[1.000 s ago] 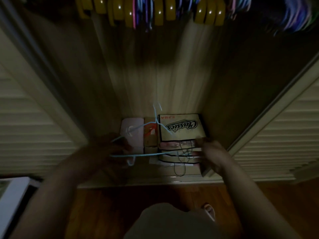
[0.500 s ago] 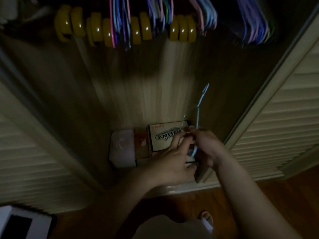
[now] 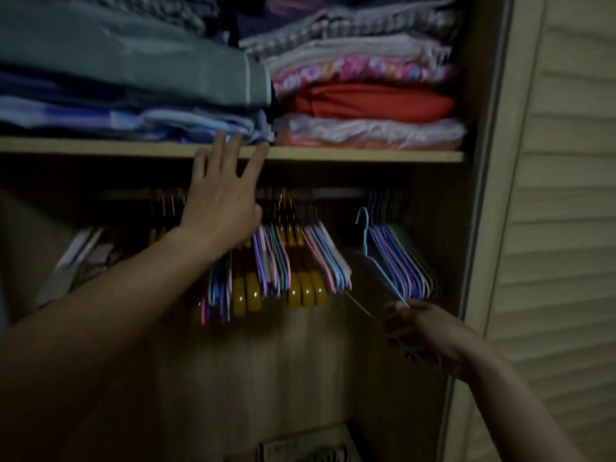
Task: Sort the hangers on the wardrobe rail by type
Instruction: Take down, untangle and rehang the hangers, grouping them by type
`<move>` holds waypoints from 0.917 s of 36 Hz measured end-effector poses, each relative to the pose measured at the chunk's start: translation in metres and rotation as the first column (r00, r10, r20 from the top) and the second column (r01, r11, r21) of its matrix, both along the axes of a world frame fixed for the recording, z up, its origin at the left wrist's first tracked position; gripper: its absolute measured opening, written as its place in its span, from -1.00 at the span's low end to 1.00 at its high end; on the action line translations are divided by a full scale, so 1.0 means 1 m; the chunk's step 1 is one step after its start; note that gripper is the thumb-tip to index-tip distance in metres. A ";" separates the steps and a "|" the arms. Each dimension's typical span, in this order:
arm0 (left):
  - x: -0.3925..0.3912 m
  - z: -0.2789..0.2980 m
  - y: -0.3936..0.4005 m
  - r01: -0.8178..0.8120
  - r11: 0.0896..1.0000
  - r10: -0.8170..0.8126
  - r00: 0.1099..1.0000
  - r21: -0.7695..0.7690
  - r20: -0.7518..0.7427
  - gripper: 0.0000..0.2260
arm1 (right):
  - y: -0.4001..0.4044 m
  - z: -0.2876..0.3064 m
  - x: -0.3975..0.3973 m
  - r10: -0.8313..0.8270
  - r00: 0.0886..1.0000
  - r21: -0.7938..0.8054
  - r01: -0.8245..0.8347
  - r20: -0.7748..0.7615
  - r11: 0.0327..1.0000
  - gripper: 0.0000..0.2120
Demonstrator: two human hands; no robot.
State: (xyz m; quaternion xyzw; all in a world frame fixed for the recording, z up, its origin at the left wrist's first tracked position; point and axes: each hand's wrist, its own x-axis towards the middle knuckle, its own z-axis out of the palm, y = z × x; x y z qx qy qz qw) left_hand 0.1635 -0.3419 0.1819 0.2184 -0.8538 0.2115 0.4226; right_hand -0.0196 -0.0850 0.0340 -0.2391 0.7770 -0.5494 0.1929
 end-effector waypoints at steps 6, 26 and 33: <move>-0.010 0.012 -0.014 -0.092 0.993 0.092 0.996 -0.076 -0.002 -0.19 | -0.031 0.021 -0.030 -0.069 0.994 -0.013 0.068 -0.090 0.998 -0.73; -0.017 0.005 -0.022 -0.071 0.992 0.066 0.996 -0.101 -0.053 -0.16 | -0.107 0.049 -0.064 0.087 0.459 0.361 0.554 -0.884 0.750 -0.44; -0.017 0.004 -0.024 -0.089 0.989 0.086 0.996 -0.116 -0.028 -0.12 | -0.093 0.053 -0.076 0.161 0.355 0.371 0.669 -0.921 0.644 -0.50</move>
